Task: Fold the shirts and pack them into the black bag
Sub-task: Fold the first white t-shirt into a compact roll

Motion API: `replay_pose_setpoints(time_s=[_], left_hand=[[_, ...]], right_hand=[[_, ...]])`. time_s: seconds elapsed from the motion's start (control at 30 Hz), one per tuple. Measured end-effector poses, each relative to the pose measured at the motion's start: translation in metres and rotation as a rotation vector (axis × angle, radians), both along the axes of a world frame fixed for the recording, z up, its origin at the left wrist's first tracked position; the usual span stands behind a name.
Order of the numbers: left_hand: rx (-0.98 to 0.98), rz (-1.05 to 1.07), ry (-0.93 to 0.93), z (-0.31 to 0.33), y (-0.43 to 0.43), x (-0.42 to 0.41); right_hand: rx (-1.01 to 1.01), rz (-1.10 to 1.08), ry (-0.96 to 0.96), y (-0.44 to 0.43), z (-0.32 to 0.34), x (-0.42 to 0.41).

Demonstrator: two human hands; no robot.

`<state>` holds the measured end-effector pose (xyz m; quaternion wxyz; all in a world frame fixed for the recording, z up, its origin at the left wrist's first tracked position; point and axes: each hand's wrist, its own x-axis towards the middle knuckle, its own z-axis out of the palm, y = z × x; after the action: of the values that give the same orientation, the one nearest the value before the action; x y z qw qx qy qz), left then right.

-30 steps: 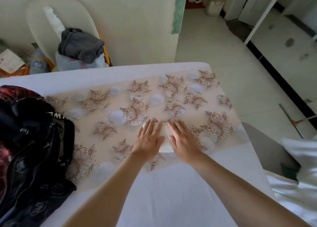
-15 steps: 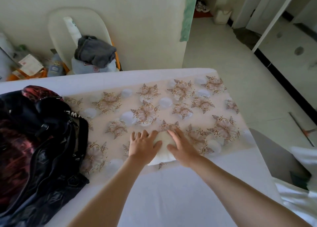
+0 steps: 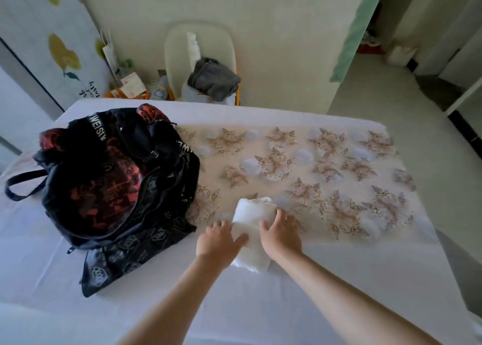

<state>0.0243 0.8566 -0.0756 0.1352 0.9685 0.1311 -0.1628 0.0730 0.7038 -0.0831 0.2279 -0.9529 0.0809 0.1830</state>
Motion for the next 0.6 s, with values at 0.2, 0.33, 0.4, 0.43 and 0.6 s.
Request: replay_pose_setpoints(time_s=[0.2, 0.33, 0.4, 0.43, 0.6], left_hand=[[-0.098, -0.296, -0.187, -0.017, -0.002, 0.003], [0.000, -0.224, -0.188, -0.025, 0.016, 0.019], [0.074, -0.197, -0.143, -0.025, 0.030, 0.031], [0.090, -0.188, -0.102, -0.023, 0.038, 0.037], [-0.168, -0.036, -0.031, -0.015, 0.046, 0.045]], right_hand=[[0.246, 0.097, 0.070, 0.005, -0.010, 0.005], [0.243, 0.431, -0.139, 0.007, -0.017, 0.033], [0.202, 0.590, -0.181, 0.014, -0.024, 0.046], [0.171, 0.644, -0.187, 0.018, -0.027, 0.053], [0.247, 0.676, -0.213, 0.026, -0.038, 0.065]])
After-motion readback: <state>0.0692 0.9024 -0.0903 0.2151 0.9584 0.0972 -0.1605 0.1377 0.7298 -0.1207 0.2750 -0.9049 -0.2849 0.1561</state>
